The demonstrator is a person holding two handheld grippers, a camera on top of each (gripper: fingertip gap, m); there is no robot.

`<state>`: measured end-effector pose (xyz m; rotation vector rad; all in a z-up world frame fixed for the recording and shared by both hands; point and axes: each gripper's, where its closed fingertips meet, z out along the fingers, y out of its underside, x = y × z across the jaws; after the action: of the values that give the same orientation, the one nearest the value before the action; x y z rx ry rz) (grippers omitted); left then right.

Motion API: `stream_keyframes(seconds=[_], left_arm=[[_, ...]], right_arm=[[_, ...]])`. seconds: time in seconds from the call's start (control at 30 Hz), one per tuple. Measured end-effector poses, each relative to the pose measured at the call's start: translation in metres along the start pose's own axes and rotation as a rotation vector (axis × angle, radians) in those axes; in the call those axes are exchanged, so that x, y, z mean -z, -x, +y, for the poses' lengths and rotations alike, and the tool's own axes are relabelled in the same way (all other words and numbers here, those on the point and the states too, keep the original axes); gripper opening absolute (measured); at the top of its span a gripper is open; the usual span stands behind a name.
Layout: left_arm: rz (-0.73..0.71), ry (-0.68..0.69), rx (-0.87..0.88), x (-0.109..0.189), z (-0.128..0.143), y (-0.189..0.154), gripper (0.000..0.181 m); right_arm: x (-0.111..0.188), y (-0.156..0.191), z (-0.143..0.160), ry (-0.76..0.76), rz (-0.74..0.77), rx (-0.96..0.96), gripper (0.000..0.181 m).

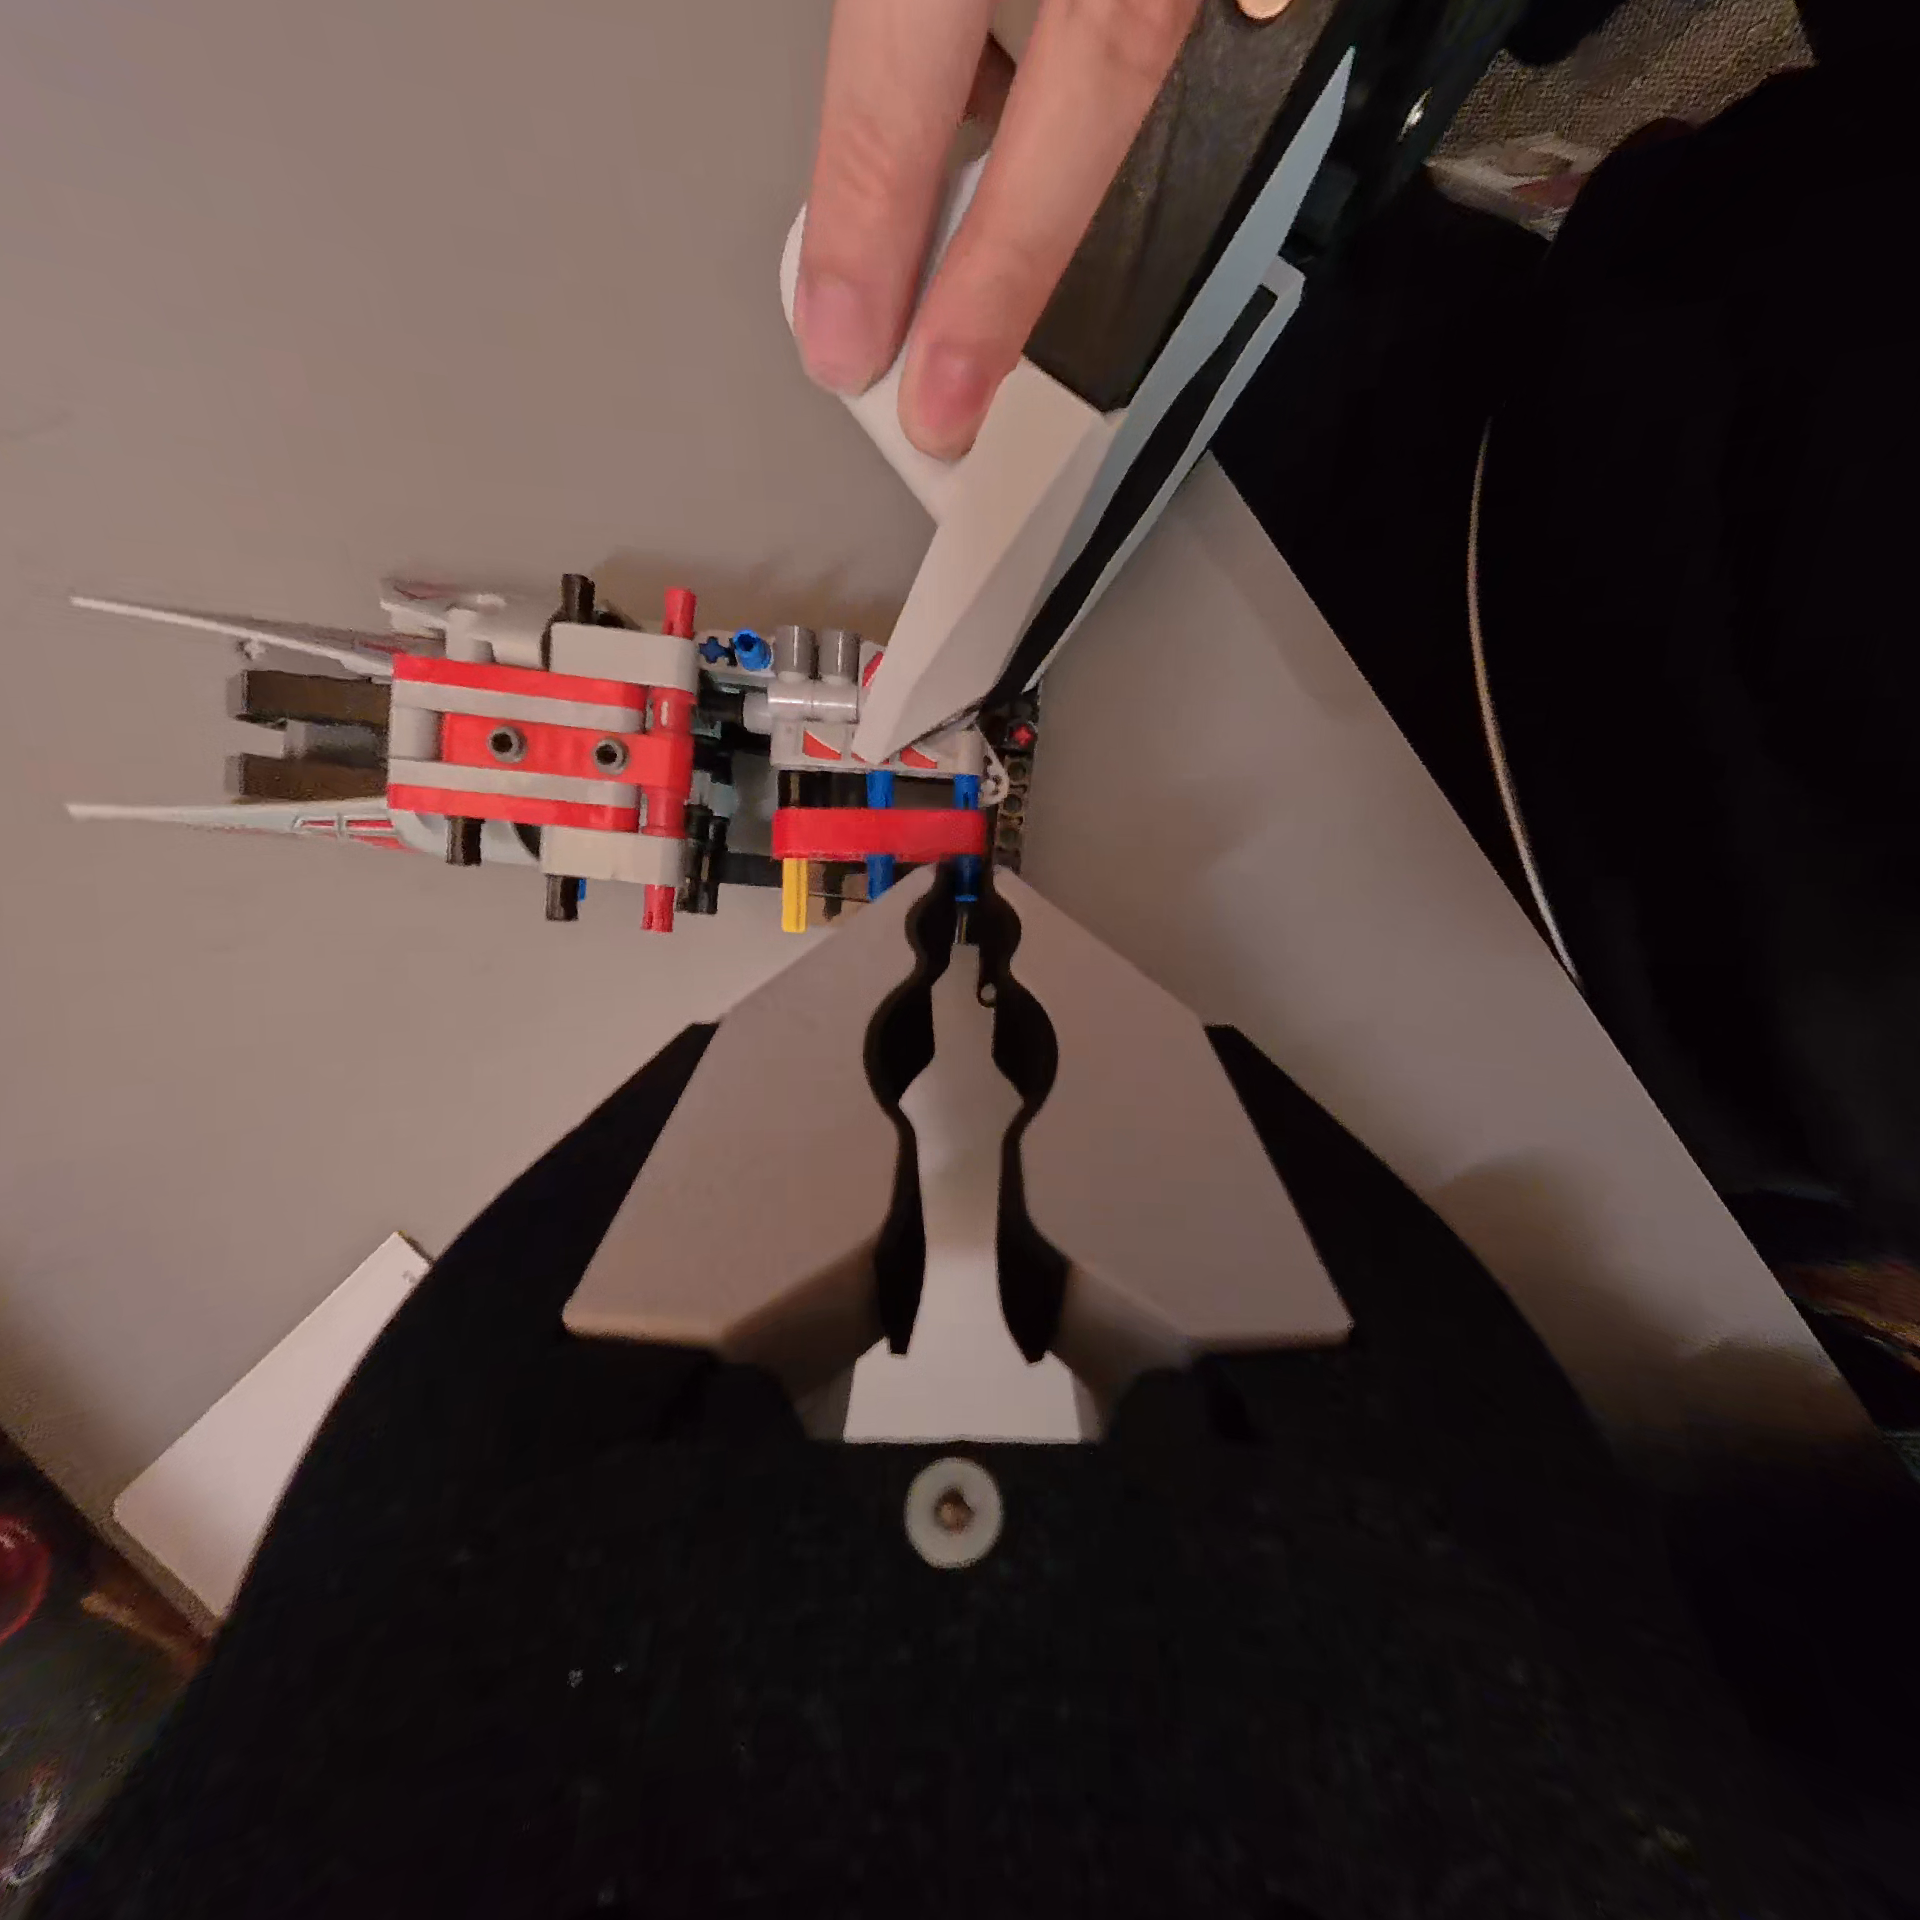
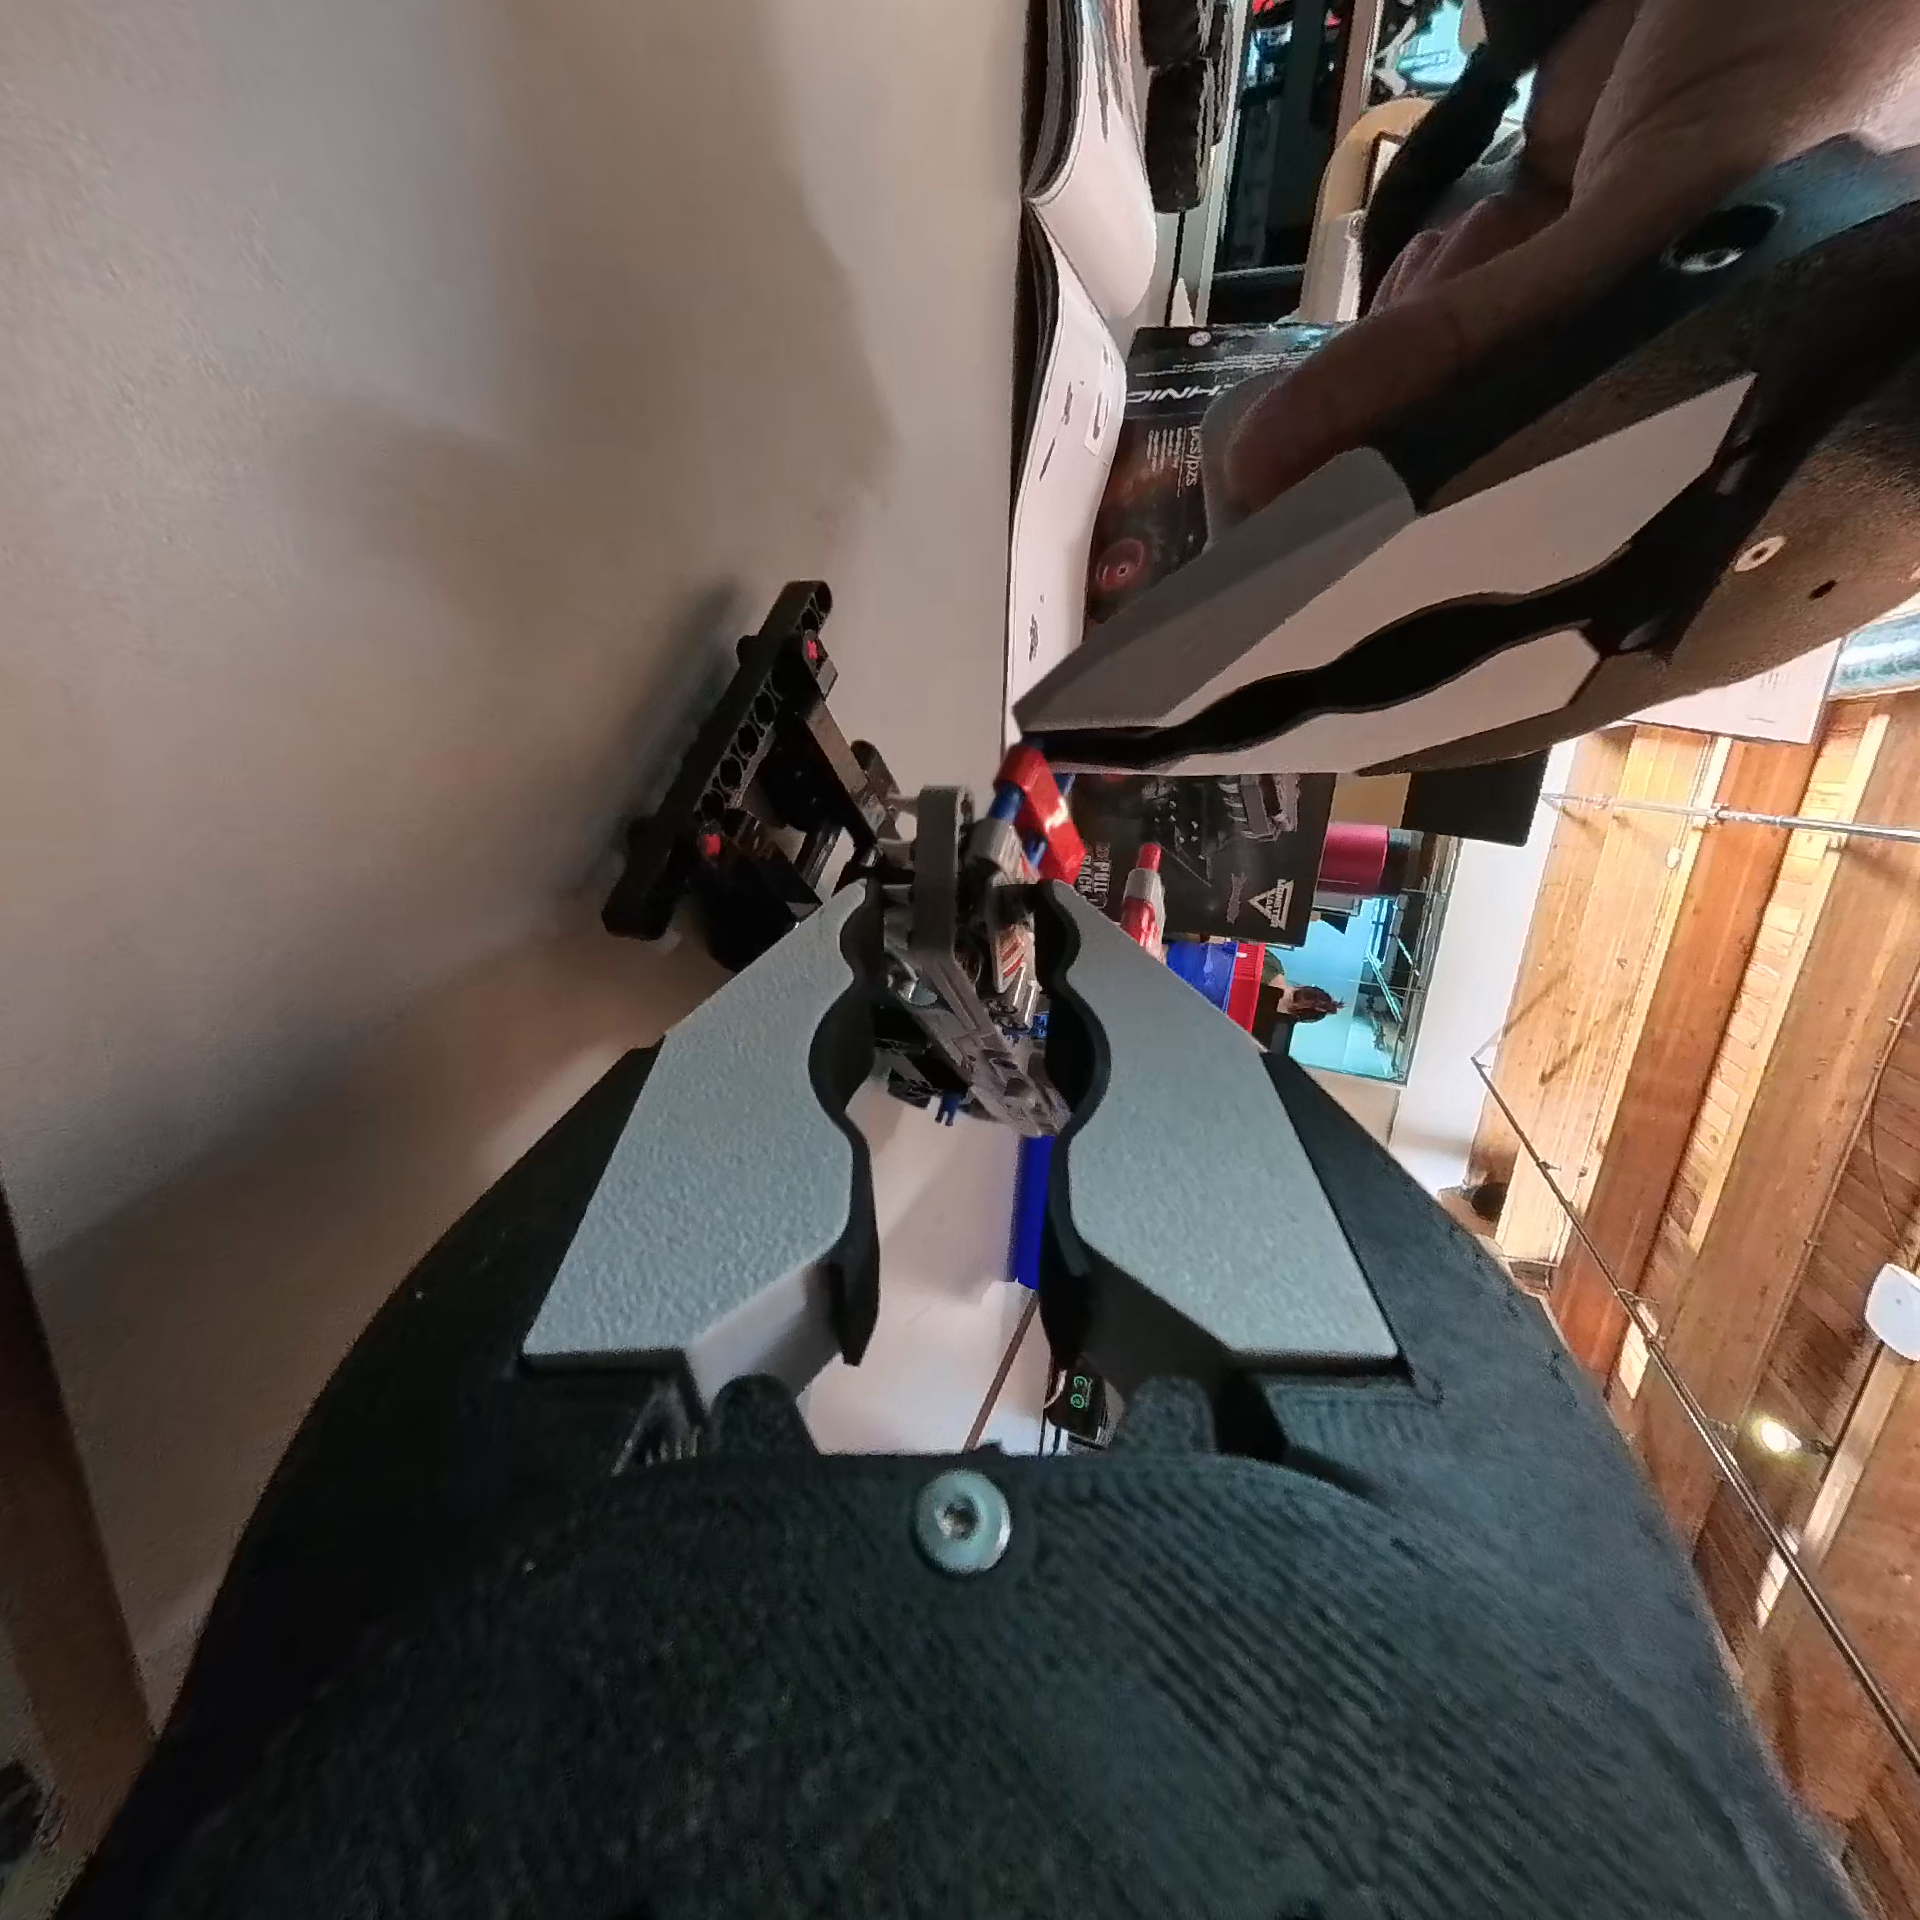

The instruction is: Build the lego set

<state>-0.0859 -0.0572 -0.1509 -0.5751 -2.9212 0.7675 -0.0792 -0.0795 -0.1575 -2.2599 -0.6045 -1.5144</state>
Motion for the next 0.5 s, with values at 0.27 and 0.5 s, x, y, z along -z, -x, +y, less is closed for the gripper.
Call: stream_keyframes(seconds=[0.27, 0.5], left_arm=[[0.008, -0.086, 0.012, -0.004, -0.003, 0.002, 0.002], [-0.040, -0.171, 0.027, 0.002, -0.015, 0.002, 0.001]], right_arm=[[-0.001, 0.000, 0.004, 0.023, 0.001, 0.010, 0.027], [-0.003, 0.000, 0.006, 0.058, 0.007, -0.006, 0.027]])
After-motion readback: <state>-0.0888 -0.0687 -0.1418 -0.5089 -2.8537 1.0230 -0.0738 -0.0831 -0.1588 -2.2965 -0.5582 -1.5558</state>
